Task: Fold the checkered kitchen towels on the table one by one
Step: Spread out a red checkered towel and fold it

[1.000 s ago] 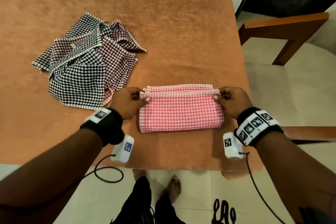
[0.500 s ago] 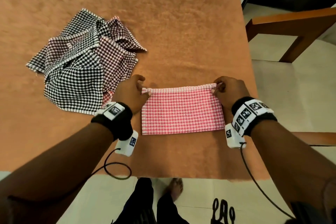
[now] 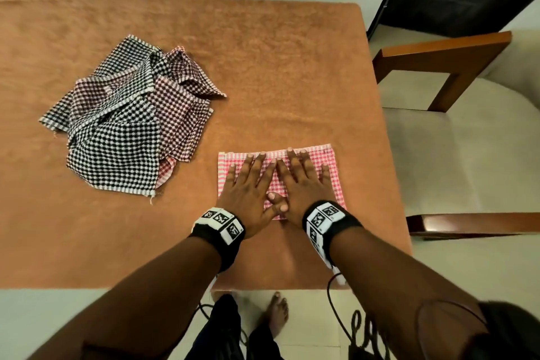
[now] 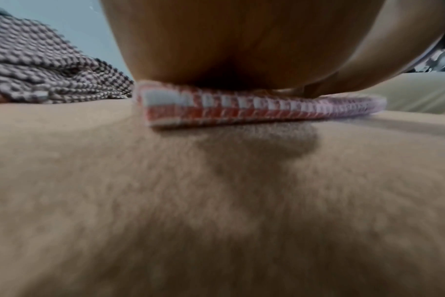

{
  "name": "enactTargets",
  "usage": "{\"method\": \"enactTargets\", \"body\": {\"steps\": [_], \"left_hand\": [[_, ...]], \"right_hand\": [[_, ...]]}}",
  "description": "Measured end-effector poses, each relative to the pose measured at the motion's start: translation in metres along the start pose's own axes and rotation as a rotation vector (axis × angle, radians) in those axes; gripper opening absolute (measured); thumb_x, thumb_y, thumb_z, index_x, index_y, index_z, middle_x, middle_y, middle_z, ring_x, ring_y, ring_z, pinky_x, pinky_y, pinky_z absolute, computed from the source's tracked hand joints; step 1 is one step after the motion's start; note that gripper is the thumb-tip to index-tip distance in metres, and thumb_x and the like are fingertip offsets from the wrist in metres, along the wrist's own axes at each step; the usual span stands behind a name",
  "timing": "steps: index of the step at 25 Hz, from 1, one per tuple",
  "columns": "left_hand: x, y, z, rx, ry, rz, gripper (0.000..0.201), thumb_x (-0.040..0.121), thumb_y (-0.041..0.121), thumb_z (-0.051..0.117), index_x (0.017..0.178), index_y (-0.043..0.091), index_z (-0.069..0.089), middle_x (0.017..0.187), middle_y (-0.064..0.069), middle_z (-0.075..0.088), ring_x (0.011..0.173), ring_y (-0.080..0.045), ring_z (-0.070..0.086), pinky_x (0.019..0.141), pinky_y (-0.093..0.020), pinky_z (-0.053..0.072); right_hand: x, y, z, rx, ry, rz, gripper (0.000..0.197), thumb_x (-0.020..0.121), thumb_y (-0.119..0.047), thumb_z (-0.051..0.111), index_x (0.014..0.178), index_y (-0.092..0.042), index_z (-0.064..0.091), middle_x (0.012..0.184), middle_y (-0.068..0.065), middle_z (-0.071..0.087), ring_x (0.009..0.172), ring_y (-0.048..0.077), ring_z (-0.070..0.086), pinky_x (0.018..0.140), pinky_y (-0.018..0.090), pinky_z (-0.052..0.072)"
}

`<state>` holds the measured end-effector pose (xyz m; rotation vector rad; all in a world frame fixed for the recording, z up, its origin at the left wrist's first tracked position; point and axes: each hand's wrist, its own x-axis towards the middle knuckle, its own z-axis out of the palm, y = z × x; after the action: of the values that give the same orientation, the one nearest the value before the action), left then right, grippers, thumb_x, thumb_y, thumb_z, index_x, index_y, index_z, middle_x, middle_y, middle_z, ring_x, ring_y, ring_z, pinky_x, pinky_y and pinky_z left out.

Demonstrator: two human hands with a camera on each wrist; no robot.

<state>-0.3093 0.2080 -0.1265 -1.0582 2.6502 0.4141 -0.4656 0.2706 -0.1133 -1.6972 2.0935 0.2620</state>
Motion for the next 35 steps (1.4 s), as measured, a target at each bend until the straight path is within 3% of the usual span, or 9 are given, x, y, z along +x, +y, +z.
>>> {"method": "enactTargets", "body": {"steps": [12,16,18,20,23,25,28,31,35], "left_hand": [[-0.016,-0.038,0.003,-0.055,0.019,-0.233,0.099,0.072,0.092,0.003,0.153,0.040,-0.018,0.161,0.002,-0.030,0.149,-0.028,-0.025,0.119,-0.058,-0.011],[-0.023,-0.043,0.000,-0.075,0.012,-0.299,0.103,0.071,0.093,0.006,0.153,0.036,-0.019,0.160,-0.002,-0.033,0.148,-0.032,-0.025,0.118,-0.062,-0.010],[-0.023,-0.036,-0.012,-0.089,0.114,-0.347,0.102,0.077,0.087,0.029,0.155,0.034,-0.010,0.164,-0.008,-0.019,0.151,-0.038,-0.012,0.116,-0.062,-0.003],[-0.022,-0.025,-0.031,-0.118,0.240,-0.325,0.086,0.082,0.069,0.052,0.153,0.031,0.020,0.161,-0.009,0.019,0.146,-0.035,0.019,0.114,-0.056,0.023],[-0.008,-0.006,-0.057,-0.350,0.307,-0.202,0.044,0.085,0.050,0.063,0.123,0.027,0.061,0.111,0.006,0.071,0.107,-0.018,0.062,0.088,-0.031,0.047],[0.008,0.005,-0.066,-0.579,0.217,-0.234,0.033,0.083,0.048,0.068,0.109,0.027,0.069,0.091,0.009,0.072,0.087,-0.013,0.067,0.077,-0.024,0.049],[0.030,0.021,-0.071,-0.820,0.082,-0.267,0.032,0.079,0.050,0.073,0.100,0.027,0.070,0.091,0.000,0.074,0.080,-0.019,0.071,0.076,-0.035,0.060],[0.041,0.036,-0.078,-1.015,-0.051,-0.301,0.034,0.081,0.042,0.076,0.107,0.021,0.067,0.088,-0.009,0.075,0.072,-0.024,0.074,0.059,-0.033,0.060],[0.044,0.032,-0.086,-0.996,-0.085,-0.284,0.050,0.074,0.051,0.079,0.108,0.016,0.070,0.099,-0.003,0.072,0.085,-0.023,0.071,0.064,-0.032,0.058]], "right_hand": [[0.000,0.070,0.008,0.089,0.044,0.229,0.077,0.087,-0.076,0.011,0.150,-0.041,-0.016,0.160,-0.008,-0.024,0.147,0.021,-0.022,0.116,0.056,-0.010],[-0.010,0.072,-0.002,0.159,0.078,0.263,0.081,0.091,-0.069,0.026,0.154,-0.031,-0.007,0.163,-0.001,-0.016,0.149,0.028,-0.012,0.117,0.055,0.000],[-0.027,0.067,-0.009,0.269,0.210,0.339,0.078,0.090,-0.058,0.047,0.152,-0.021,0.018,0.159,0.012,0.016,0.143,0.037,0.018,0.113,0.052,0.024],[-0.046,0.061,-0.009,0.462,0.268,0.450,0.067,0.085,-0.044,0.064,0.140,-0.014,0.041,0.139,0.017,0.042,0.124,0.038,0.044,0.101,0.044,0.040],[-0.059,0.046,0.001,0.726,0.248,0.557,0.055,0.077,-0.036,0.075,0.125,-0.014,0.059,0.123,0.014,0.059,0.108,0.032,0.058,0.094,0.036,0.046],[-0.056,0.037,-0.001,0.903,0.262,0.630,0.053,0.076,-0.034,0.077,0.123,-0.015,0.062,0.119,0.010,0.066,0.107,0.029,0.062,0.090,0.033,0.048],[-0.054,0.031,-0.015,1.055,0.279,0.759,0.039,0.077,-0.029,0.078,0.112,-0.015,0.069,0.109,0.007,0.071,0.093,0.026,0.064,0.076,0.026,0.043],[-0.062,0.008,-0.027,1.004,0.382,0.647,0.008,0.078,-0.020,0.073,0.085,-0.021,0.069,0.081,-0.003,0.070,0.079,0.021,0.065,0.063,0.024,0.043],[-0.067,-0.037,-0.028,0.763,0.523,0.274,0.024,0.073,-0.009,0.068,0.095,-0.019,0.070,0.093,0.001,0.071,0.084,0.023,0.064,0.074,0.030,0.051]]}}
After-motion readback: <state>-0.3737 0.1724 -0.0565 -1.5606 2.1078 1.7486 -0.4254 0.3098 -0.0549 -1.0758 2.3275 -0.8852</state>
